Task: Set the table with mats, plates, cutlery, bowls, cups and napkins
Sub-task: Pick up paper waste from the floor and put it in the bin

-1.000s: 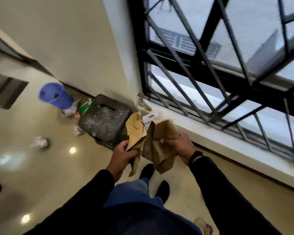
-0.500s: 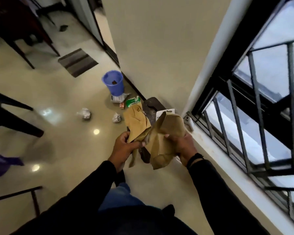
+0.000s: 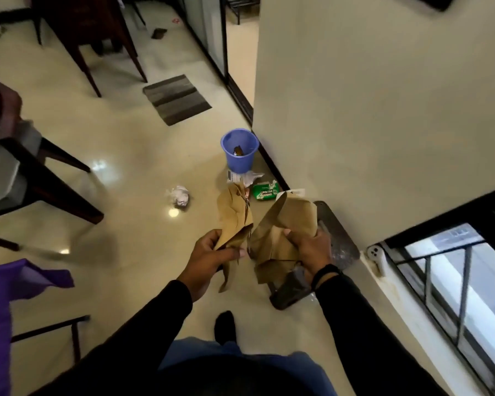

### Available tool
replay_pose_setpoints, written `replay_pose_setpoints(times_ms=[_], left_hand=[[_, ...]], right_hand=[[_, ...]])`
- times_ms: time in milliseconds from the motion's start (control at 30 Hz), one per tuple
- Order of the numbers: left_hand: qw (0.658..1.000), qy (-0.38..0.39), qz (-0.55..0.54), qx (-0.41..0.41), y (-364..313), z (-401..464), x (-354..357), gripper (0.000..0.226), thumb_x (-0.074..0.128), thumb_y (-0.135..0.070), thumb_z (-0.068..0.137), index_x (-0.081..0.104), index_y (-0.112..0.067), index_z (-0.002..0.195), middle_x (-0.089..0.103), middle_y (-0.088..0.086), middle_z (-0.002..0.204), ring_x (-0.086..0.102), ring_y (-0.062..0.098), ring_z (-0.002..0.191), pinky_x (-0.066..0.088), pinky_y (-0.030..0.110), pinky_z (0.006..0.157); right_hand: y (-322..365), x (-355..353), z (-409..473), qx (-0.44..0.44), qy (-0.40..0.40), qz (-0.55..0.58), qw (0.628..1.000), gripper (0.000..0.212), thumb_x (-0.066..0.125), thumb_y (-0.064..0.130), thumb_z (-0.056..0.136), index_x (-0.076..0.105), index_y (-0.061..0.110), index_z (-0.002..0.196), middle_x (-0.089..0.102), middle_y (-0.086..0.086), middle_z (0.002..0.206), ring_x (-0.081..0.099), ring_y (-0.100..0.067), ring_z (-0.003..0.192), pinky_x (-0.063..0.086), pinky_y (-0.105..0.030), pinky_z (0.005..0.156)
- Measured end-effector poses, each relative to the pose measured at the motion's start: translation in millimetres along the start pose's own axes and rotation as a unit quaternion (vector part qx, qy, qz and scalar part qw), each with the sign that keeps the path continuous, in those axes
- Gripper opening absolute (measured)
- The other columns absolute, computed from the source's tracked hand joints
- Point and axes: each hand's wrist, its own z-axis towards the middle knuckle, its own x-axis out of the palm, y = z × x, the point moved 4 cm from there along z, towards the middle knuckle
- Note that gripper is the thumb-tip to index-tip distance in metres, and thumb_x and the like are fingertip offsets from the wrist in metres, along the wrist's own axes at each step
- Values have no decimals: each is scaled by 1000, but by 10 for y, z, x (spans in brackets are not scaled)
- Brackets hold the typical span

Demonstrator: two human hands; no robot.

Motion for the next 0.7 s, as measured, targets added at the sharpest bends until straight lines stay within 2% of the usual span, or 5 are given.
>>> replay_pose_setpoints(times_ms=[167,300,433,600,700], left_hand=[[999,-25,-25,16,-360,418,-477,56,82,-13,62,64,-8,115,73,6,97,69,21,88,54,34,75],[998,-37,-11,42,-541,800,-655,53,87,-14,67,65,-10,115,72,12,105,69,24,95,54,28,76],[997,-43,40,57,-832,1337,-792,68,93,-34,59,64,-20,119,70,4,116,66,22,108,58,35,87],[992,-55,89,68,-1434,2051,-1055,74,91,-42,57,60,-22,121,65,0,118,63,21,110,56,32,84],[990,-63,118,52,-1794,2403,-1247,85,90,-53,53,56,-25,126,63,-3,122,61,19,112,58,36,90]], right_hand=[[217,730,252,15,2,21,1000,20,78,15,83,63,17,95,70,-5,95,67,-18,81,52,-26,57],[439,1189,531,12,25,-14,1000,22,73,19,87,59,22,103,67,-5,100,65,-24,91,55,-34,70],[715,1628,927,-6,39,-43,998,14,69,15,86,64,22,98,70,-9,97,66,-24,87,57,-40,78],[1127,2215,1540,12,68,-66,995,45,73,38,81,61,18,119,69,-6,107,66,-25,97,57,-46,87],[1420,2585,1850,1,91,-69,993,18,65,32,92,64,22,107,70,-5,101,66,-24,94,56,-45,85]])
